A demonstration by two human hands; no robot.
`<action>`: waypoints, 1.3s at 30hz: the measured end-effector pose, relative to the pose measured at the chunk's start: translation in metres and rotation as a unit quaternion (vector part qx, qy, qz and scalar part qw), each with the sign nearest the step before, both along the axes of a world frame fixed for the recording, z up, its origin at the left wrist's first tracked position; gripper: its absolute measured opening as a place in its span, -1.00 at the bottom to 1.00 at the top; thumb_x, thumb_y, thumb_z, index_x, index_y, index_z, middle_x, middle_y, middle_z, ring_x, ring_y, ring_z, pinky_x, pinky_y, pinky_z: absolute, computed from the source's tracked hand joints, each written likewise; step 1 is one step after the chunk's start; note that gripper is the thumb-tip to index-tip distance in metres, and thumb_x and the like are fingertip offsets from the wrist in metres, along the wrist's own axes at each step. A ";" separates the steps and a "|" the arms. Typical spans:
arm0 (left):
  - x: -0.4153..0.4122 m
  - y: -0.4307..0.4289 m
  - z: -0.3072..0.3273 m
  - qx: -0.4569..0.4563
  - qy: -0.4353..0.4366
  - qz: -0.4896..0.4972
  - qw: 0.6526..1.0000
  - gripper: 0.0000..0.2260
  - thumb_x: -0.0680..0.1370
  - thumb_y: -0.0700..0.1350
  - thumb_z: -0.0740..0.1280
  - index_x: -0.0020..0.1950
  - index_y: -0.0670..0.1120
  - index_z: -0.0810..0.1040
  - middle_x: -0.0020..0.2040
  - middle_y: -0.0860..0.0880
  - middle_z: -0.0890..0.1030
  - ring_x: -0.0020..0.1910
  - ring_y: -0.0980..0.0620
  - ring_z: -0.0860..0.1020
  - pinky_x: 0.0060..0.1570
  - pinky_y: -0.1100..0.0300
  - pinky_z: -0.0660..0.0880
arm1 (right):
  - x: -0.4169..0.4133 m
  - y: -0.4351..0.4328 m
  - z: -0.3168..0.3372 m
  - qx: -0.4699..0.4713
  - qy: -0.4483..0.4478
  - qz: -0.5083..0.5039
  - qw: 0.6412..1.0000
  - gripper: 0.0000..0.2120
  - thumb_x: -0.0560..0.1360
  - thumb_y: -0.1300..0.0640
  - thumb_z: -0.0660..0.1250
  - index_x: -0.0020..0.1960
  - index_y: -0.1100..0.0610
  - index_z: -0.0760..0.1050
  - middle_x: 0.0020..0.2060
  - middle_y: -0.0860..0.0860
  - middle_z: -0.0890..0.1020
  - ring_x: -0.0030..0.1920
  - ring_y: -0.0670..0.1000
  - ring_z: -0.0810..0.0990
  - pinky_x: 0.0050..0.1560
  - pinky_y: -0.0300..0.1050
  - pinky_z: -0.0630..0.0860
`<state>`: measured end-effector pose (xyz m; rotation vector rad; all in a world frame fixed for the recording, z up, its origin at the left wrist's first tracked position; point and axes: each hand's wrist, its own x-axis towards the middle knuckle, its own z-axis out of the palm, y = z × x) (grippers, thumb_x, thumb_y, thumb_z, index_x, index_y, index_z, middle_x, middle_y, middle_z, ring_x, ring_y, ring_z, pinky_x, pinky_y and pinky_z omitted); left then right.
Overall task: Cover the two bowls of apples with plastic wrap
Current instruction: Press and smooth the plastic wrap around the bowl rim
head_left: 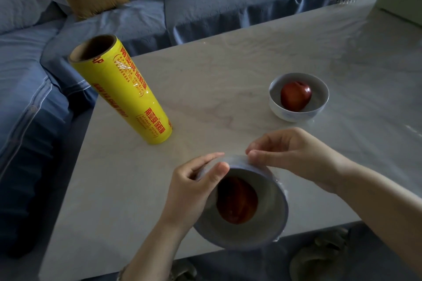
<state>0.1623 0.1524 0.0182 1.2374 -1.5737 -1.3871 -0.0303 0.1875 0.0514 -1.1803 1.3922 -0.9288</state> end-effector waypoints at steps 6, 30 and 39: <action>0.004 0.001 0.003 -0.013 -0.031 -0.020 0.999 -0.76 0.26 0.19 0.46 -0.16 0.11 0.64 -0.17 0.28 0.67 -0.10 0.27 0.61 -0.20 0.46 0.49 | 0.004 -0.006 0.004 -0.030 0.010 -0.036 0.999 -0.84 0.47 0.19 0.31 -0.28 0.18 0.52 -0.47 -0.03 0.56 -0.47 -0.17 0.50 -0.34 -0.32 0.50; 0.000 0.005 0.009 -0.128 0.057 -0.016 0.990 -0.62 0.28 0.30 0.38 -0.09 0.06 0.61 -0.15 0.29 0.67 -0.09 0.30 0.61 -0.12 0.47 0.45 | 0.009 -0.013 -0.019 0.018 0.143 -0.024 0.989 -0.87 0.37 0.31 0.40 -0.30 0.13 0.55 -0.36 0.05 0.61 -0.36 -0.09 0.48 -0.38 -0.37 0.40; 0.004 -0.001 0.004 -0.121 0.021 0.014 0.992 -0.71 0.27 0.16 0.32 -0.09 0.07 0.61 -0.15 0.29 0.67 -0.11 0.30 0.61 -0.12 0.45 0.46 | 0.010 0.023 0.000 -0.158 0.162 0.027 0.974 -0.64 0.39 -0.25 0.23 0.09 -0.12 0.54 -0.01 -0.24 0.63 0.06 -0.30 0.55 0.04 -0.47 0.43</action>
